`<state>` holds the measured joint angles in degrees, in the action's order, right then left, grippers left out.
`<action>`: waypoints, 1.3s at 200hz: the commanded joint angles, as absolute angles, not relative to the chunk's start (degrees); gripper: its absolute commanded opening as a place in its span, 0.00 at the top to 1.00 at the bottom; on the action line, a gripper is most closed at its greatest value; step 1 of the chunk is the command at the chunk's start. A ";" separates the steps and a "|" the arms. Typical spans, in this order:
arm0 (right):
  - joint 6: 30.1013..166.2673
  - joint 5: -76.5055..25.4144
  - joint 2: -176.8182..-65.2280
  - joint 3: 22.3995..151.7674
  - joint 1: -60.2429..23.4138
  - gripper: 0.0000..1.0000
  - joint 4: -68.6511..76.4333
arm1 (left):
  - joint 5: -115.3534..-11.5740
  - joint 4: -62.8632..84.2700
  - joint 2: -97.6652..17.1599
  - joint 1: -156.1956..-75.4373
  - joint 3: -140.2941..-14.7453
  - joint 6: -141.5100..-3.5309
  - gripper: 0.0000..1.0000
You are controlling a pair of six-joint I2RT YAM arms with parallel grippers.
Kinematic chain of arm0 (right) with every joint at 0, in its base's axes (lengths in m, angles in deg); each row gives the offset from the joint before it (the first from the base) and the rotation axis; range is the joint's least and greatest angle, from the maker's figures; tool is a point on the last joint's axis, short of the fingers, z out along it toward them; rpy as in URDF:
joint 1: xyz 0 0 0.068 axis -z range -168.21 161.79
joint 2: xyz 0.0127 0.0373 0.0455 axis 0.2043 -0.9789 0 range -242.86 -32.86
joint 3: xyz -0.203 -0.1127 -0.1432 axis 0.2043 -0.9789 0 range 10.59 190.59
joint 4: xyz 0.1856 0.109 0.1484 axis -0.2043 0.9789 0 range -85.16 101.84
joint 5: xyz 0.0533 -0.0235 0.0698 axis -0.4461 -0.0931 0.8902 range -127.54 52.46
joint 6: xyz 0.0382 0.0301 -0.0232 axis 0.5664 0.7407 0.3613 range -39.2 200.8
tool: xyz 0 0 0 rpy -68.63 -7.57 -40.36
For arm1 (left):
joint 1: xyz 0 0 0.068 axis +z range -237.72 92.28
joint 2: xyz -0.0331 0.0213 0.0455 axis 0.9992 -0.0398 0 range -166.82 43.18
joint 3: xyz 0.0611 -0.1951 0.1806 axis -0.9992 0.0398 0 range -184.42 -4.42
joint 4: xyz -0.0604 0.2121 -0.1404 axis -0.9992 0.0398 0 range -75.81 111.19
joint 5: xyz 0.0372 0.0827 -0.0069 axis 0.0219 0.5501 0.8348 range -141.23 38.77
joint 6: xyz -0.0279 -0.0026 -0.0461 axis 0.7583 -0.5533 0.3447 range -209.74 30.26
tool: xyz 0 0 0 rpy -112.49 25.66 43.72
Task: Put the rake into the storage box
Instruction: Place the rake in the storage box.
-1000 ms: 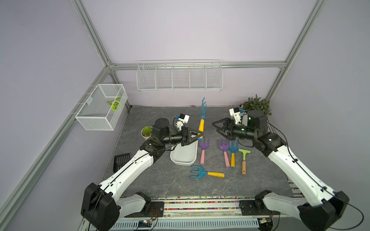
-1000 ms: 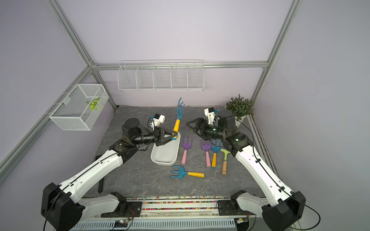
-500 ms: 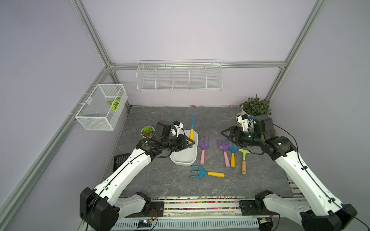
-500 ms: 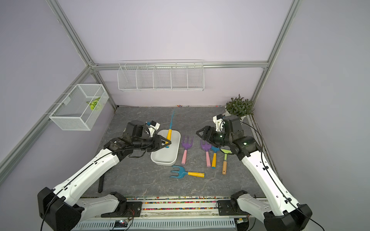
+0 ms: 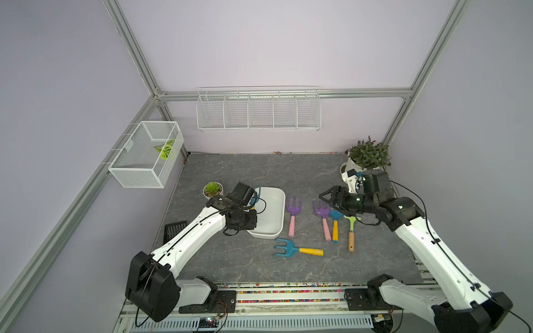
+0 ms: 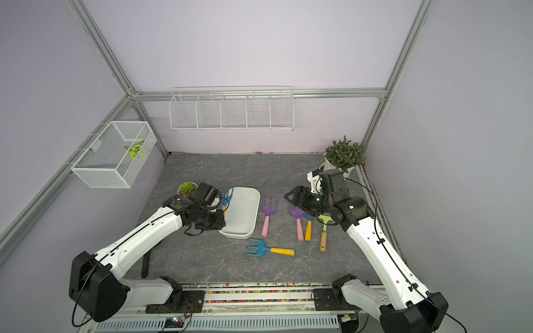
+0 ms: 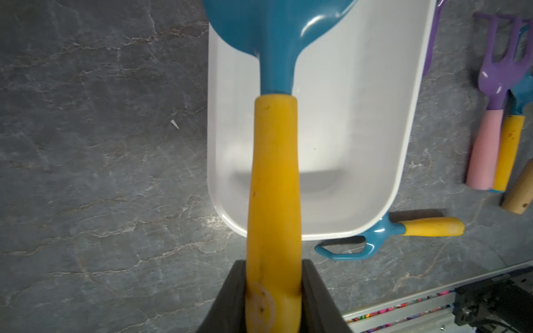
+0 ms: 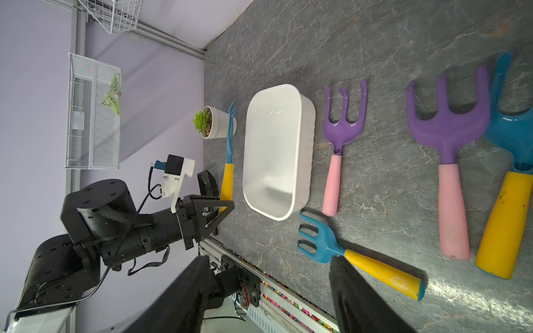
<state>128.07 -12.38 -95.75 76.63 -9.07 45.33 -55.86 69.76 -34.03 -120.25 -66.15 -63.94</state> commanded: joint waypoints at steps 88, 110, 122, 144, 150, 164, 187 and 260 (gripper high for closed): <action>128.44 -13.26 -95.35 74.75 -8.60 0.29 44.66 | -56.76 70.08 -40.14 -122.06 -69.76 -68.54 1.00; 128.44 -13.37 -95.22 74.68 -8.52 0.29 44.74 | -57.06 69.84 -41.74 -122.85 -70.38 -68.71 1.00; 128.38 -13.37 -95.04 74.62 -8.43 0.29 44.91 | -57.21 69.84 -42.82 -123.05 -70.92 -68.64 1.00; 128.35 -13.29 -94.62 74.18 -8.09 0.29 45.01 | -56.78 70.55 -45.27 -123.31 -72.37 -68.49 1.00; 128.35 -13.28 -94.51 74.09 -8.00 0.29 45.01 | -56.46 70.76 -45.85 -123.32 -72.74 -68.31 1.00; 128.35 -13.03 -94.33 73.92 -7.80 0.29 45.01 | -55.73 71.09 -46.93 -123.32 -73.32 -67.71 1.00; 128.26 -12.72 -94.14 73.76 -7.46 0.29 45.10 | -55.32 70.82 -48.26 -123.31 -74.24 -66.48 1.00; 128.01 -11.63 -93.68 73.01 -7.28 0.28 45.51 | -53.07 69.94 -50.82 -123.31 -74.20 -64.07 0.62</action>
<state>128.31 -12.35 -94.88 74.25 -7.57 45.38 -54.66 70.24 -51.08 -123.14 -73.04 -65.32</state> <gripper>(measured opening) 0.715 0.351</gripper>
